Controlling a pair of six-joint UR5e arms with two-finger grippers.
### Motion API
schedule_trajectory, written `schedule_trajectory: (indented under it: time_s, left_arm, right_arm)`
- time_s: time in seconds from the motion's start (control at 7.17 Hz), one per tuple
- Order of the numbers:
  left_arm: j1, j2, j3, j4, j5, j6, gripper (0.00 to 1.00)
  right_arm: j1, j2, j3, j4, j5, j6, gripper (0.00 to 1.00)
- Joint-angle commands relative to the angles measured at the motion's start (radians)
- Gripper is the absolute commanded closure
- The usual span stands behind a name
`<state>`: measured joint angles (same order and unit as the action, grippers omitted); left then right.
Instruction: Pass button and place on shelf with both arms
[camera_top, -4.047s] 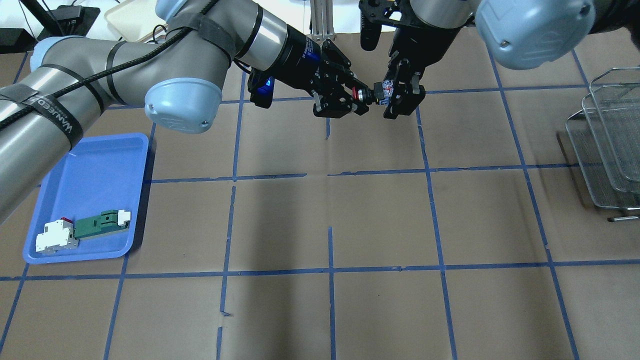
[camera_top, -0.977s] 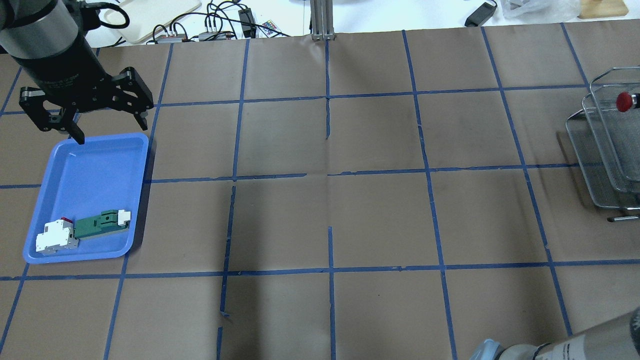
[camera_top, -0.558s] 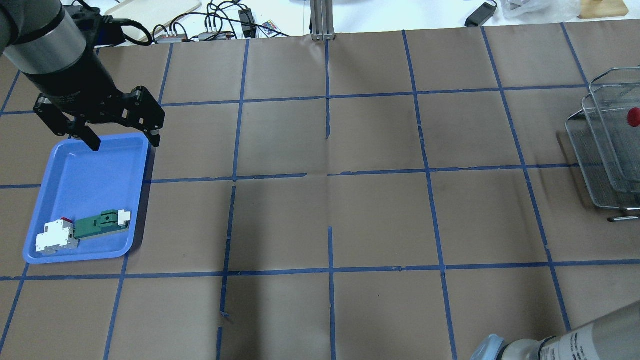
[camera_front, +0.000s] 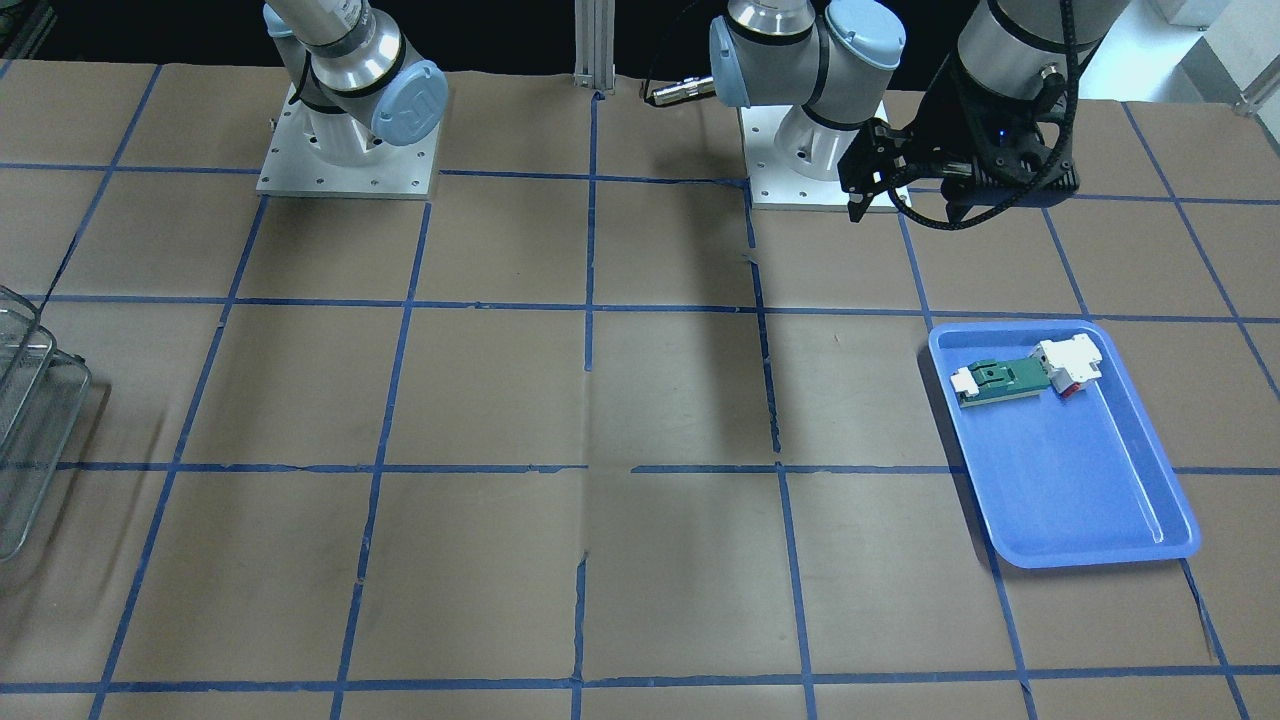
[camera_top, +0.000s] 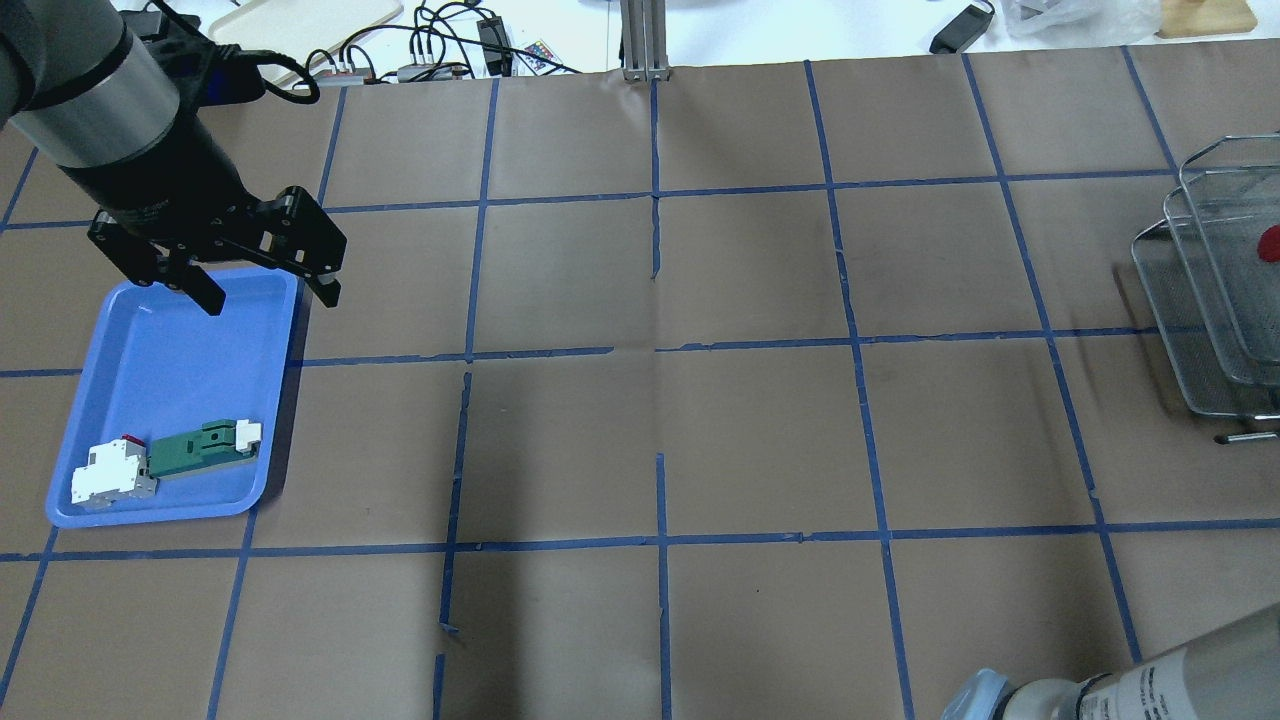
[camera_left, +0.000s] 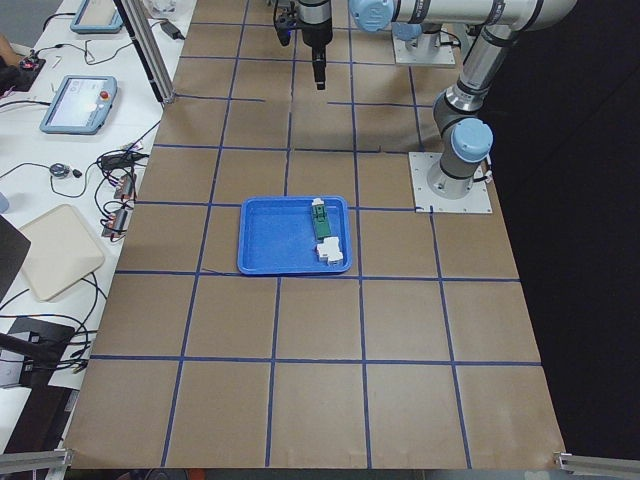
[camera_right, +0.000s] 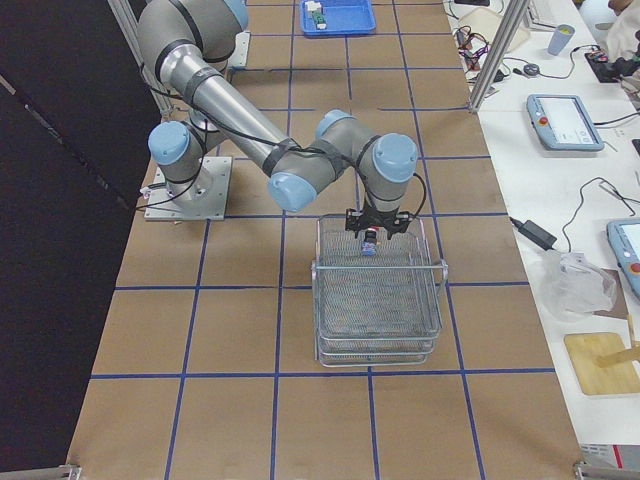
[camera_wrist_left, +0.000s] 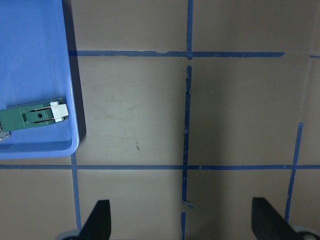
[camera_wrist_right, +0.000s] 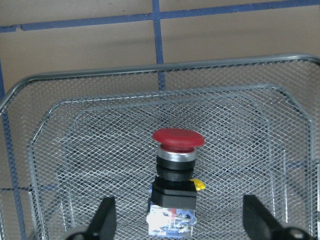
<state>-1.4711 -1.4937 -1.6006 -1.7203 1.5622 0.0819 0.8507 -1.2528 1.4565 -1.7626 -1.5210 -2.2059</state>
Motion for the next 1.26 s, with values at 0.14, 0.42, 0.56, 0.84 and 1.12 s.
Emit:
schedule_trajectory:
  time_s: [0.14,0.42,0.56,0.84,1.12]
  left_arm:
    - [0.003,0.0,0.001,0.005,0.001,0.001,0.0]
    - [0.003,0.0,-0.001,0.004,0.001,-0.001,0.0]
    - [0.003,0.0,-0.001,0.004,0.001,-0.001,0.0]
    - [0.003,-0.002,-0.001,0.001,0.001,0.001,0.0]
    - [0.003,-0.002,-0.001,0.002,0.001,-0.001,0.0]
  right_arm:
    - [0.162,-0.167,0.001,0.167,-0.001,0.273,0.0]
    - [0.368,-0.268,0.004,0.27,0.005,0.624,0.0]
    - [0.501,-0.302,0.019,0.258,-0.008,0.816,0.0]
    - [0.675,-0.307,0.022,0.255,-0.004,1.194,0.0]
    - [0.738,-0.3,0.022,0.247,-0.005,1.554,0.0]
